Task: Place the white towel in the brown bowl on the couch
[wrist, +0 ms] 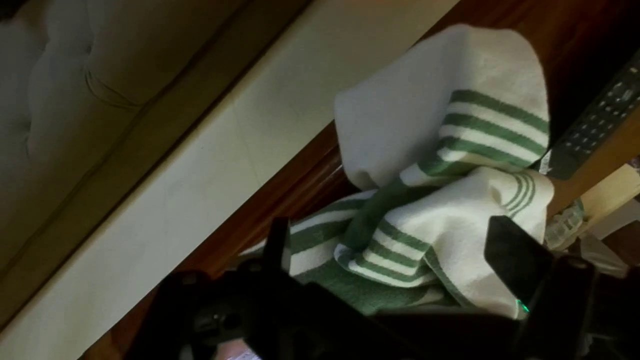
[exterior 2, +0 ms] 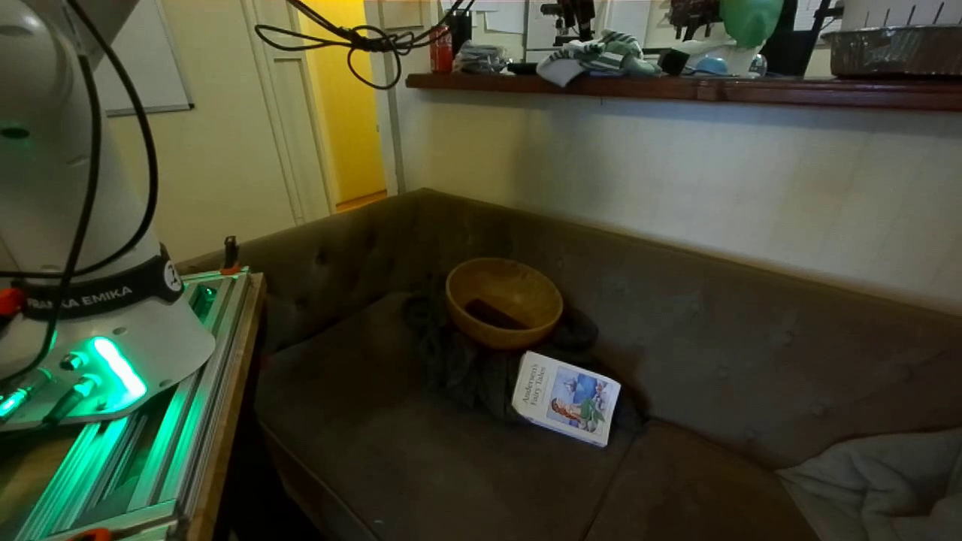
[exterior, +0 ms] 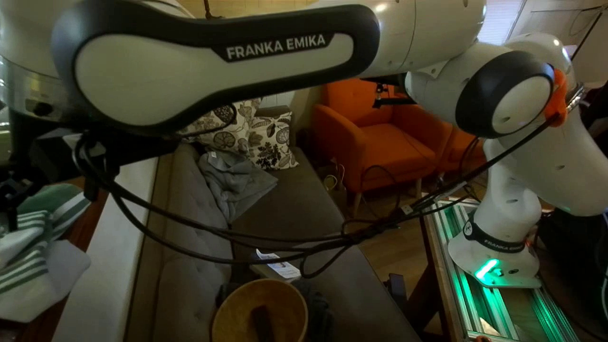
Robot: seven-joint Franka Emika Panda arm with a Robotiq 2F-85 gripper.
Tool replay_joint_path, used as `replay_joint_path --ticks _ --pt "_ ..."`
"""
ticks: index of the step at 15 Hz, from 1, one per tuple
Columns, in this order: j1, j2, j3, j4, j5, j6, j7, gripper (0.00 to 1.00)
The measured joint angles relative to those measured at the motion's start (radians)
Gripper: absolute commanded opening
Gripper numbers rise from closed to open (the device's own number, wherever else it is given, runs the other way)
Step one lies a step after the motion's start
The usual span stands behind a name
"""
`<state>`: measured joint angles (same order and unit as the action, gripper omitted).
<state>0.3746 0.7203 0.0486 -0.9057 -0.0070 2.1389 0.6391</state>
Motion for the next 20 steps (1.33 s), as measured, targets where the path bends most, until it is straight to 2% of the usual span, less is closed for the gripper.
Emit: replay_joint_path --ticks 4,9,15,16,17,20 --pt "0.009 0.035 -0.008 0.068 -0.005 -0.026 0.011 1.00" --pt "0.040 0.056 -0.073 0.068 -0.020 0.110 0.144 1.00" --pt "0.116 0.144 -0.155 0.070 -0.090 0.247 0.189 1.00" --pt "0.130 0.160 -0.173 0.073 -0.103 0.268 0.198 0.76" --pt "0.141 0.176 -0.191 0.078 -0.115 0.287 0.206 0.74" --pt "0.169 0.214 -0.239 0.109 -0.133 0.315 0.228 0.50"
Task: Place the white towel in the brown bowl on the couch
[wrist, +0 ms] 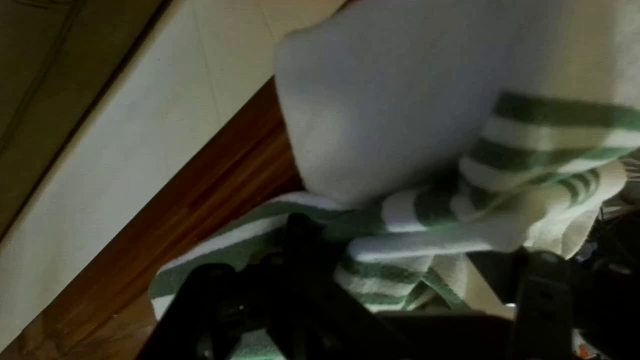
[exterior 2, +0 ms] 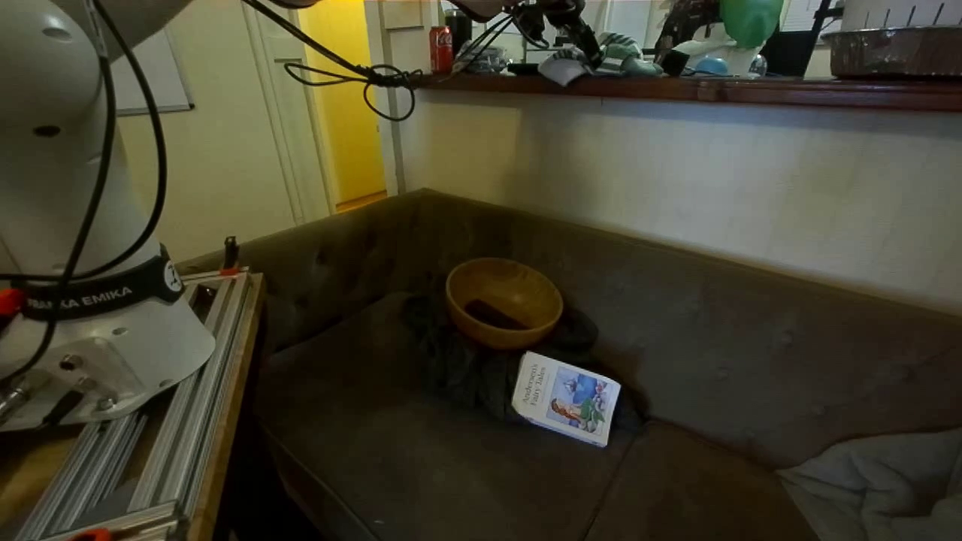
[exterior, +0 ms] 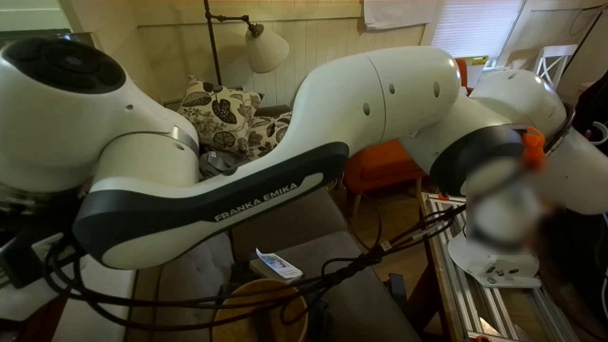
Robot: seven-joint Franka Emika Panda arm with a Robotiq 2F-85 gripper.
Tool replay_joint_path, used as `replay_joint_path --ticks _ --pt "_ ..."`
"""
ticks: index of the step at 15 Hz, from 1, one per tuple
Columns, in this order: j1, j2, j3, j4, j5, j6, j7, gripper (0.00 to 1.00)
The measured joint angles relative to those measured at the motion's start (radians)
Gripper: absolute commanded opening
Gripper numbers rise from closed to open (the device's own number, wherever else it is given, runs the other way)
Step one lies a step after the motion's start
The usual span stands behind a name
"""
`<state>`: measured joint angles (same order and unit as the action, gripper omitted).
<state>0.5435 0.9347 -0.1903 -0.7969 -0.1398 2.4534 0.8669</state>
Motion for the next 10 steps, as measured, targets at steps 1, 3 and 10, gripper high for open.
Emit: replay_joint_path --ticks 1,3,10 --pt "0.007 0.007 -0.013 0.011 -0.001 0.003 0.003 0.45" --pt "0.018 0.019 -0.037 0.031 -0.001 0.004 0.007 0.31" --pt "0.031 0.028 -0.080 0.046 0.002 -0.003 0.027 0.00"
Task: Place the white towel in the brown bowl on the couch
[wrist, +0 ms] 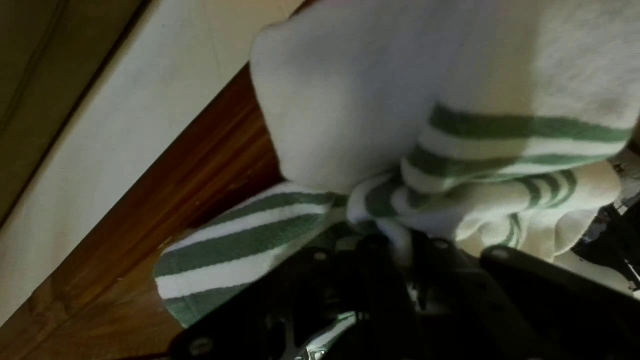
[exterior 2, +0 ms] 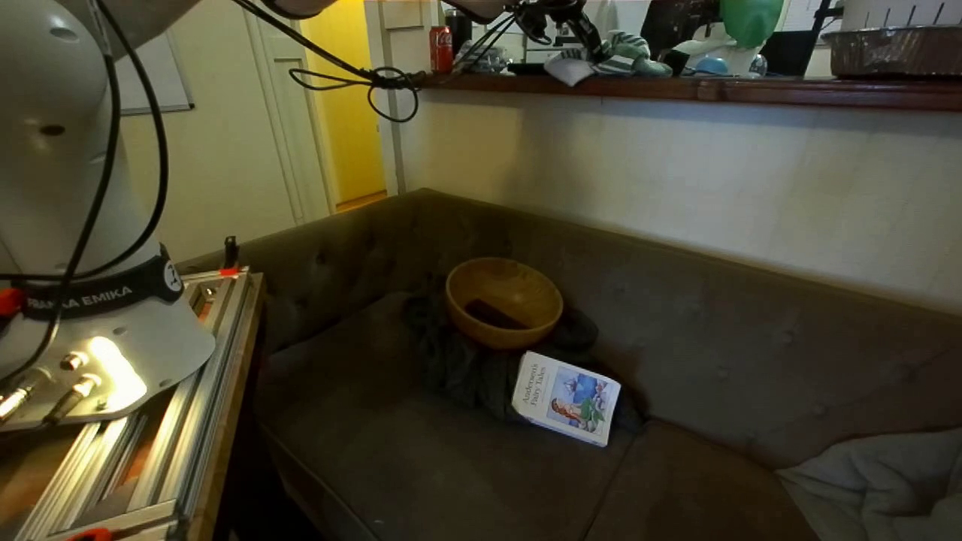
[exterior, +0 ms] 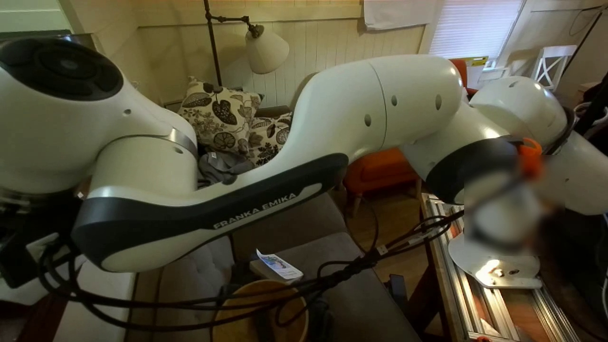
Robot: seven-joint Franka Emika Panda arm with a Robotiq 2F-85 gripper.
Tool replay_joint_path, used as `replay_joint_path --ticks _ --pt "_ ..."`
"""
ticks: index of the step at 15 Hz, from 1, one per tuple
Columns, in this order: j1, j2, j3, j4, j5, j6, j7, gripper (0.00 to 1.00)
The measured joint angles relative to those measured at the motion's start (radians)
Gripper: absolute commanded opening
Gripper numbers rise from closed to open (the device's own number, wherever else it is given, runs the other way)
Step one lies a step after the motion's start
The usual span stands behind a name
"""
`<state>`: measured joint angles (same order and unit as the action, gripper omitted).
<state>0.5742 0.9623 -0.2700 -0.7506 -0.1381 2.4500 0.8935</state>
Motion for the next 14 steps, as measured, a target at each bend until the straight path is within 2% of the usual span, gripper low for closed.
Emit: replay_joint_path --ticks 4,9,12,14 --pt "-0.006 -0.030 0.021 0.006 0.021 -0.003 0.003 0.03" --pt "-0.005 -0.156 0.019 -0.013 0.022 0.005 0.030 0.03" --pt "0.002 -0.258 -0.030 -0.084 0.008 0.001 0.068 0.03" --pt "0.024 -0.331 -0.092 -0.162 -0.035 -0.023 0.108 0.03"
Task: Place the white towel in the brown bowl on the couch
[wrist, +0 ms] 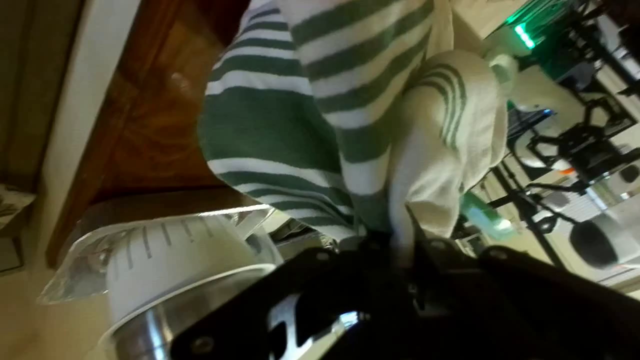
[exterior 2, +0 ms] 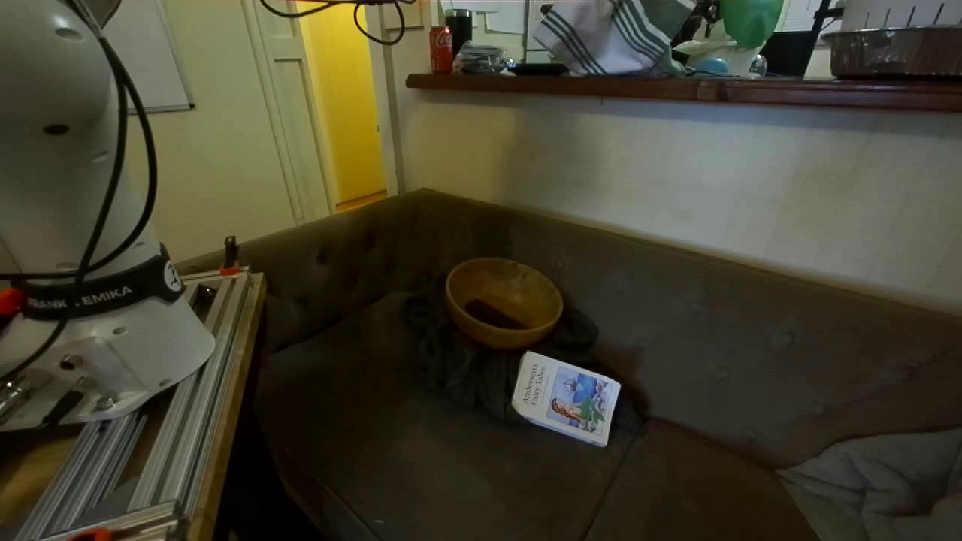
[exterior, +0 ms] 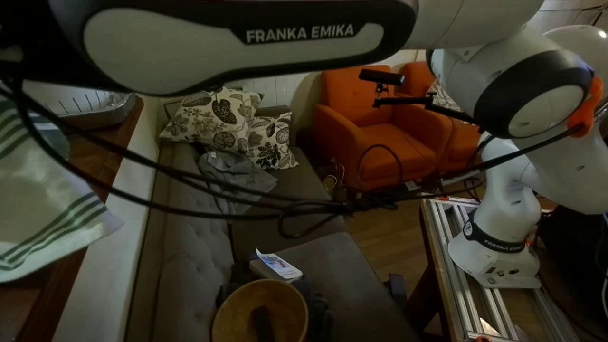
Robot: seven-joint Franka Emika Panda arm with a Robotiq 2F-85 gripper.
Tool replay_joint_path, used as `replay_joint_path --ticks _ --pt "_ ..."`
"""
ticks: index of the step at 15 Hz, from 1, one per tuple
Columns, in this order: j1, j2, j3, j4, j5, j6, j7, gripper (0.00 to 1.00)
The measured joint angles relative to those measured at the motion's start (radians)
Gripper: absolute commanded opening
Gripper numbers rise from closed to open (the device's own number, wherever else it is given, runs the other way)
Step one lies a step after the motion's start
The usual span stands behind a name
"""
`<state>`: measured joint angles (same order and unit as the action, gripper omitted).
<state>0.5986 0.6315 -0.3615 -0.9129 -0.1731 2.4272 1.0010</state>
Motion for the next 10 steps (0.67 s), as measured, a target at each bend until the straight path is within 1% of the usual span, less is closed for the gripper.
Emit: replay_joint_path --ticks 4,6,8,10 --pt "0.099 -0.136 -0.147 -0.176 -0.151 -0.138 0.133 0.03" --pt "0.158 -0.204 -0.196 -0.267 -0.222 -0.243 0.184 0.03" --pt "0.205 -0.273 -0.205 -0.363 -0.240 -0.348 0.192 0.03" --pt "0.233 -0.340 -0.180 -0.467 -0.227 -0.376 0.178 0.03"
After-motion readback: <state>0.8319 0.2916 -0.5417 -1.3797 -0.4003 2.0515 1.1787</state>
